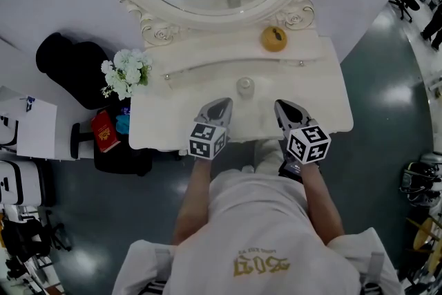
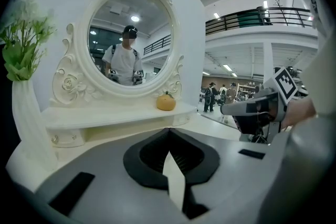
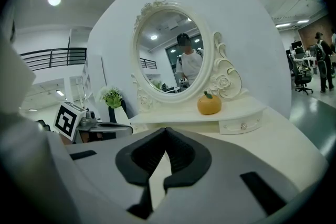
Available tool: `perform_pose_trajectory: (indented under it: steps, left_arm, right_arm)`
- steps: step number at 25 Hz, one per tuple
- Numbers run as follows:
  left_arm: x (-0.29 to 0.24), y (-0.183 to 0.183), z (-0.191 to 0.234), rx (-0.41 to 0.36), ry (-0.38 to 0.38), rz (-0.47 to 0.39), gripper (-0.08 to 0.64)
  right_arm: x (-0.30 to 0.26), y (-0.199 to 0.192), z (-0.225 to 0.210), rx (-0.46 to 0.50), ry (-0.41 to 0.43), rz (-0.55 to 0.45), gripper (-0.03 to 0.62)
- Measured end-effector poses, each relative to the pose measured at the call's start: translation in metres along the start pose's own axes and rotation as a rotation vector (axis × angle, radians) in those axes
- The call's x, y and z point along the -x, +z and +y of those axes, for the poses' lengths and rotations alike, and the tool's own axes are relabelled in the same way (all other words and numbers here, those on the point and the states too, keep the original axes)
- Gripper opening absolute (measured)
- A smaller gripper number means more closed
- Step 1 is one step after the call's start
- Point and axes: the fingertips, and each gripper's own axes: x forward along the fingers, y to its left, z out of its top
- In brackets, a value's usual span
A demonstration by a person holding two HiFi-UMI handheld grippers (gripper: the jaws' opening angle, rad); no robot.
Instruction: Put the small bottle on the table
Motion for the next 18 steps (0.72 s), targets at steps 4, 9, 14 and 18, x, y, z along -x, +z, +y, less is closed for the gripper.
perform_pose_trajectory:
  steps: [4, 9, 14, 18]
  left_arm:
    - [0.0004, -0.0018, -0.0001, 0.014, -0.011, -0.004, 0.015]
    - [-0.0005, -0.0033, -0.001, 0.012, -0.013, 0.0, 0.015]
    - [-0.0023, -0.0028, -0.0051, -0.018, -0.015, 0.003, 0.015]
    - [-0.0031, -0.0038, -0.0048, 0.005, -0.02, 0.001, 0.015]
  right_arm:
    - [0.001, -0.0042, -0.0001, 0.006, -0.002, 0.007, 0.012]
    - [0.0036, -0.004, -0.0016, 0.007, -0.009, 0.003, 0.012]
    - [0.0075, -0.0032, -0.0047, 0.007, -0.021, -0.007, 0.012]
    - [0.0088, -0.0052, -0.0061, 0.004, -0.023, -0.007, 0.012]
